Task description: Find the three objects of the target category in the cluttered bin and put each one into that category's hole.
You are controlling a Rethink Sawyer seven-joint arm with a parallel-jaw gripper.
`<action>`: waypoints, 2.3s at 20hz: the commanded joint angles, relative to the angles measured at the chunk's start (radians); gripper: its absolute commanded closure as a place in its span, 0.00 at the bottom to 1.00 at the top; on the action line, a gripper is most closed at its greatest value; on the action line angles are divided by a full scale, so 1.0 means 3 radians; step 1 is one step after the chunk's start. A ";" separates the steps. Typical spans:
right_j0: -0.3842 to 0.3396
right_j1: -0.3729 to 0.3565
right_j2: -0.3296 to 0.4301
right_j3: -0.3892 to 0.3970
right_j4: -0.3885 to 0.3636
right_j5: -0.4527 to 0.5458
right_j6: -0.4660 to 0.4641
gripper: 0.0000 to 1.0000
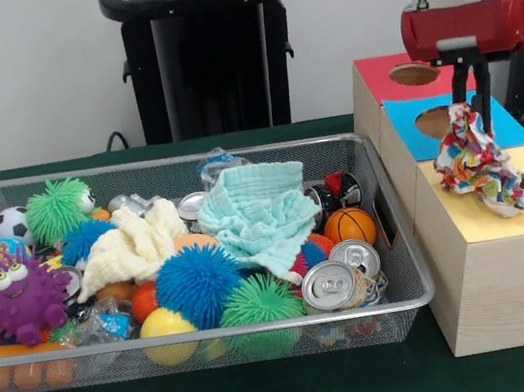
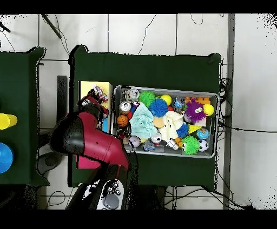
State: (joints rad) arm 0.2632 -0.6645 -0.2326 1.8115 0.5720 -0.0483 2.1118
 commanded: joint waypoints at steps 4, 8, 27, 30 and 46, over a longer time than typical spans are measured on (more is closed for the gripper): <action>-0.0270 0.0131 0.0702 0.0312 0.0270 0.0302 0.0930 1.00; -0.0203 0.0249 0.0665 0.0189 0.0331 0.0406 0.0894 1.00; -0.0178 0.0511 0.0864 -0.0237 0.0488 -0.0463 0.1007 1.00; -0.0183 0.0565 0.0855 -0.0295 0.0471 -0.0518 0.0963 1.00; -0.0507 0.0642 0.0951 -0.0206 -0.0154 -0.0714 0.0726 1.00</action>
State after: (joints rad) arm 0.1803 -0.5473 -0.0345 1.7653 0.5848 -0.1809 2.1337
